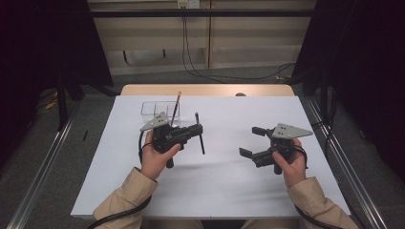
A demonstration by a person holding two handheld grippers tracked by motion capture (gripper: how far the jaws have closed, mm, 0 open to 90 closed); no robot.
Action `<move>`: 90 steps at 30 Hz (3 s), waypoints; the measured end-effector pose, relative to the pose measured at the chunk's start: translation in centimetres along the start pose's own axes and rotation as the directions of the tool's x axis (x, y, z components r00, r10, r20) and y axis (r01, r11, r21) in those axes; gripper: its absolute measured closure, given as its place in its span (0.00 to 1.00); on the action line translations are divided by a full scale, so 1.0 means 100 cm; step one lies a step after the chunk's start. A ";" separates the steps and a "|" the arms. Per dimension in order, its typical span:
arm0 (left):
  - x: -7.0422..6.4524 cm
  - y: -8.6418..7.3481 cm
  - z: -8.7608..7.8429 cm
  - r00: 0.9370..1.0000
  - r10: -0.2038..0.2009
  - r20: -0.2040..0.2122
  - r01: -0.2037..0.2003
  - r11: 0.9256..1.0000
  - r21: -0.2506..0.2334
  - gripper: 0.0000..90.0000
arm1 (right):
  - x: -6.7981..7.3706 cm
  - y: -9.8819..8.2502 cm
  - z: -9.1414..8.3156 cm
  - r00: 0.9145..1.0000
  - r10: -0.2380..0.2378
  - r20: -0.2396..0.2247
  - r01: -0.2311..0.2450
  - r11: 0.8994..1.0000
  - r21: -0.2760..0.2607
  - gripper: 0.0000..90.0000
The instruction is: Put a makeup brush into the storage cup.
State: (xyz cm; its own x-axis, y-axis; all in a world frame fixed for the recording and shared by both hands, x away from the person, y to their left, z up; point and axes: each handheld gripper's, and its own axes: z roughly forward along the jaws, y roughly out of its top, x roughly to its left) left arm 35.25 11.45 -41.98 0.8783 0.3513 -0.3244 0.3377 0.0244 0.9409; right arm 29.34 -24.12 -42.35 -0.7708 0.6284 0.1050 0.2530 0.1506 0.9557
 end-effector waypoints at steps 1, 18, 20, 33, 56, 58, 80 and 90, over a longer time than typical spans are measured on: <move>0.000 0.000 0.000 1.000 0.000 -0.002 0.000 1.000 -0.001 0.93 | 0.000 0.000 -0.001 1.000 0.000 0.001 0.000 1.000 0.001 0.03; 0.000 0.001 0.000 1.000 0.006 -0.003 -0.006 1.000 -0.003 0.93 | -0.005 -0.005 -0.017 1.000 -0.003 0.026 0.003 1.000 0.000 0.03; 0.000 0.001 0.000 1.000 0.008 -0.005 -0.008 1.000 -0.003 0.93 | -0.006 -0.005 -0.019 1.000 -0.001 0.030 0.001 1.000 0.001 0.03; -0.001 0.002 -0.001 1.000 0.018 -0.005 -0.018 1.000 0.000 0.93 | -0.010 -0.010 -0.031 0.999 0.003 0.046 -0.003 1.000 0.005 0.03; -0.001 0.004 -0.003 1.000 0.027 -0.010 -0.027 1.000 -0.002 0.93 | -0.017 -0.021 -0.054 0.996 0.009 0.086 -0.010 1.000 0.017 0.03; -0.001 0.004 -0.004 1.000 0.028 -0.010 -0.028 1.000 -0.002 0.93 | -0.018 -0.022 -0.056 0.996 0.010 0.084 -0.011 1.000 0.019 0.03; 0.000 0.006 -0.005 0.999 0.031 -0.016 -0.031 0.999 0.008 0.93 | -0.017 -0.029 -0.065 0.996 0.007 0.086 -0.009 1.000 0.022 0.03; 0.002 0.012 -0.009 0.999 0.031 -0.028 -0.031 1.000 0.005 0.93 | -0.017 -0.029 -0.066 0.996 0.007 0.086 -0.009 1.000 0.017 0.03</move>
State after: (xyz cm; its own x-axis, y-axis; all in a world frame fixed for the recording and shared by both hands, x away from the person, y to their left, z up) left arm 35.56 12.43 -40.83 0.8784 0.3780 -0.2924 0.3124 0.0090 0.9499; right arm 26.05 -30.70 -43.53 -0.7161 0.6925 0.0879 0.2692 0.1578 0.9501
